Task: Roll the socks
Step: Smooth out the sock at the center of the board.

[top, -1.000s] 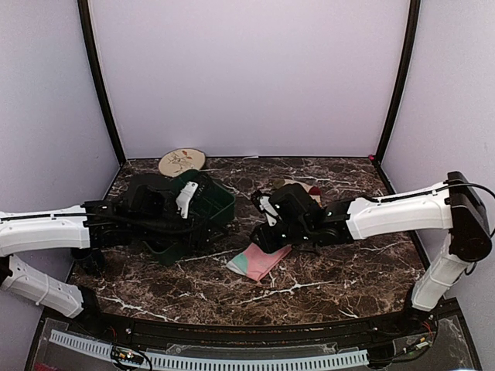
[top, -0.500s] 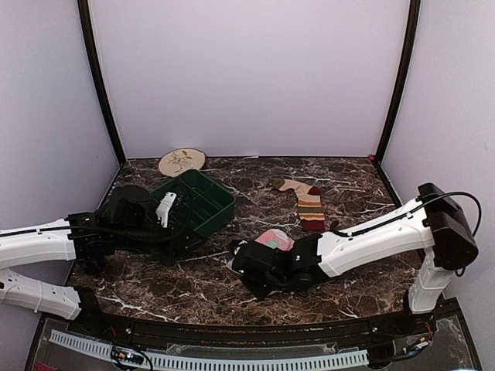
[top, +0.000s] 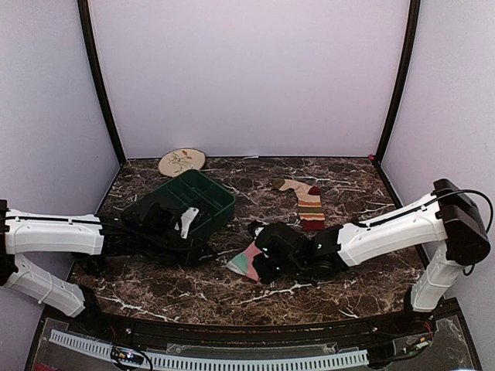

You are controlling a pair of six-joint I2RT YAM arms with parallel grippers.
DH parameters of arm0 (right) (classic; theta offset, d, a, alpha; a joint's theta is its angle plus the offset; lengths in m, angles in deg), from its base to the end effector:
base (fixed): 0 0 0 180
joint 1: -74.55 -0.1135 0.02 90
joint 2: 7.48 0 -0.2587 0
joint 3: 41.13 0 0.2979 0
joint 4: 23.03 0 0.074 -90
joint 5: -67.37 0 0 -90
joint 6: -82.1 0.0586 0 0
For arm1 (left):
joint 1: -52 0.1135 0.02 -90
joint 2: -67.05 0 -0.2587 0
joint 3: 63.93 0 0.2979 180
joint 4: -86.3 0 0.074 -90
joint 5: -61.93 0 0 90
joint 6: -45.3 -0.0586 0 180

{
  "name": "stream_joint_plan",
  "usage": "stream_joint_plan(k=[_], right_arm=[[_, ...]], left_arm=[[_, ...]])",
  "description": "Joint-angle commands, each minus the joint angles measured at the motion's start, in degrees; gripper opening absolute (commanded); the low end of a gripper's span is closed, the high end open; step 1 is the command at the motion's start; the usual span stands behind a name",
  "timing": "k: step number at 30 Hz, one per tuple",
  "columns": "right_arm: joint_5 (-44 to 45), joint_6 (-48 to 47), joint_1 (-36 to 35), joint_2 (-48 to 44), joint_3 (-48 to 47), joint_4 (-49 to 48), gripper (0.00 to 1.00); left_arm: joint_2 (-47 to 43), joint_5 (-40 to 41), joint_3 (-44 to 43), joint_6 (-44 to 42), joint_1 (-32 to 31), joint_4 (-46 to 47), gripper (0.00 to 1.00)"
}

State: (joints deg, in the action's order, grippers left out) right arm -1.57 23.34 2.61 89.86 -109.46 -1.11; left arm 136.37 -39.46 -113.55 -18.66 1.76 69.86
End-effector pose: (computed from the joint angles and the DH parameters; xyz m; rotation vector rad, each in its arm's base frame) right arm 0.1424 0.3687 0.1257 -0.6898 2.3174 0.3921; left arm 0.1927 -0.2497 0.1776 0.6103 2.2778 -0.9236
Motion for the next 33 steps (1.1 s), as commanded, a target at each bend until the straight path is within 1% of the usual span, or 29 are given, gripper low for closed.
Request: stream_joint_plan(k=[1, 6, 9, 12, 16, 19, 23, 26, 29, 33], right_arm=[[-7.2, 4.5, 4.5, -2.9, 4.2, -11.4, 0.29], [-15.3, 7.7, 11.4, -4.6, 9.2, -21.7, 0.22], [-20.6, 9.4, 15.4, -3.9, 11.0, -27.0, 0.21], [-25.7, 10.9, 19.1, -1.9, 11.6, -30.7, 0.20], [-31.2, 13.9, 22.3, 0.8, 12.7, -37.1, 0.20], [-35.8, 17.0, 24.2, 3.7, 13.4, -43.0, 0.19], [-41.5, 19.8, 25.3, 8.7, 12.6, -48.6, 0.19], [-43.3, 21.9, 25.6, 11.4, 12.4, -52.3, 0.19], [-44.8, 24.2, 25.9, 13.8, 12.7, -56.0, 0.18], [-45.5, 26.1, 26.2, 16.2, 12.6, -58.0, 0.18]], left_arm=[[7.3, -1.9, -5.9, -3.2, -1.9, 2.8, 0.43], [17.8, -3.8, -12.9, -5.1, -2.8, 3.1, 0.40], [22.3, -5.0, -16.1, -5.3, -3.1, 4.1, 0.40], [25.6, -5.8, -18.8, -5.6, -3.2, 4.3, 0.38], [29.3, -7.5, -21.6, -6.6, -3.3, 3.9, 0.32], [30.9, -8.6, -21.7, -6.5, -3.3, 4.6, 0.30], [32.5, -10.8, -20.7, -5.3, -3.3, 6.1, 0.23], [32.5, -10.7, -18.8, -4.1, -3.3, 8.0, 0.21], [32.7, -11.1, -17.0, -2.5, -3.3, 10.2, 0.17], [34.2, -10.5, -15.8, -0.8, -3.2, 10.8, 0.13]])
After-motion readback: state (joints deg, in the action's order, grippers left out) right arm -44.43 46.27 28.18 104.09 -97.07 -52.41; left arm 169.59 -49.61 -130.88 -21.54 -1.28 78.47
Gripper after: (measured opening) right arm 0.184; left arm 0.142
